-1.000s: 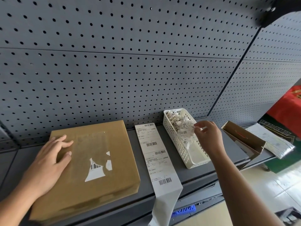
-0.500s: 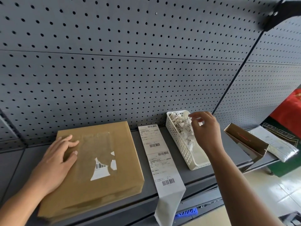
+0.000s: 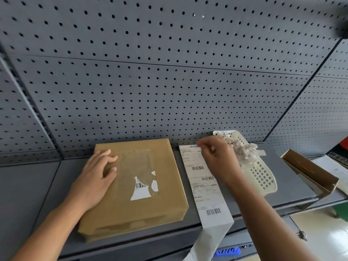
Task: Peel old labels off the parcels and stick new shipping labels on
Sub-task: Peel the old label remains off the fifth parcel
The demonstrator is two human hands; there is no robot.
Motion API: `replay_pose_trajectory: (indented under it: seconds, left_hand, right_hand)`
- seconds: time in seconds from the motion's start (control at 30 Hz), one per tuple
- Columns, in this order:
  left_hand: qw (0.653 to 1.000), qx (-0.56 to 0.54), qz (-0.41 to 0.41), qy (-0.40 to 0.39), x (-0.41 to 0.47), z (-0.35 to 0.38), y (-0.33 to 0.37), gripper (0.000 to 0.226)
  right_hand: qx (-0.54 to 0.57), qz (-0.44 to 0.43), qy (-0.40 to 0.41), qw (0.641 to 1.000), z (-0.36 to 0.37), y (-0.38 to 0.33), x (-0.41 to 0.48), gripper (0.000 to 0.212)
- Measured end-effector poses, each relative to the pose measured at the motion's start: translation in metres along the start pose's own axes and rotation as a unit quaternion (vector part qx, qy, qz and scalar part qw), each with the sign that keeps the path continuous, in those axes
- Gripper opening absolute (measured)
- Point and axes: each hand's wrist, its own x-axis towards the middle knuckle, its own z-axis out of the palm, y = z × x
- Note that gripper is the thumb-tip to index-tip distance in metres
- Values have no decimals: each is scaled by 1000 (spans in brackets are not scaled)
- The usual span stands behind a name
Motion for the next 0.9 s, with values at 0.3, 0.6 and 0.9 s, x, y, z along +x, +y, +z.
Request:
replay_pose_trajectory:
  seconds: [0.3, 0.6, 0.9]
  left_hand:
    - [1000, -7, 0, 0, -1, -1, -1, 37]
    - [1000, -10, -7, -1, -3, -2, 0, 33]
    - [1000, -3, -9, -2, -5, -3, 3, 32]
  right_hand:
    - [35, -20, -122, 992, 52, -36, -17, 19]
    - [27, -26, -155, 987, 94, -47, -37, 19]
    - [30, -36, -119, 992, 105, -45, -44, 25]
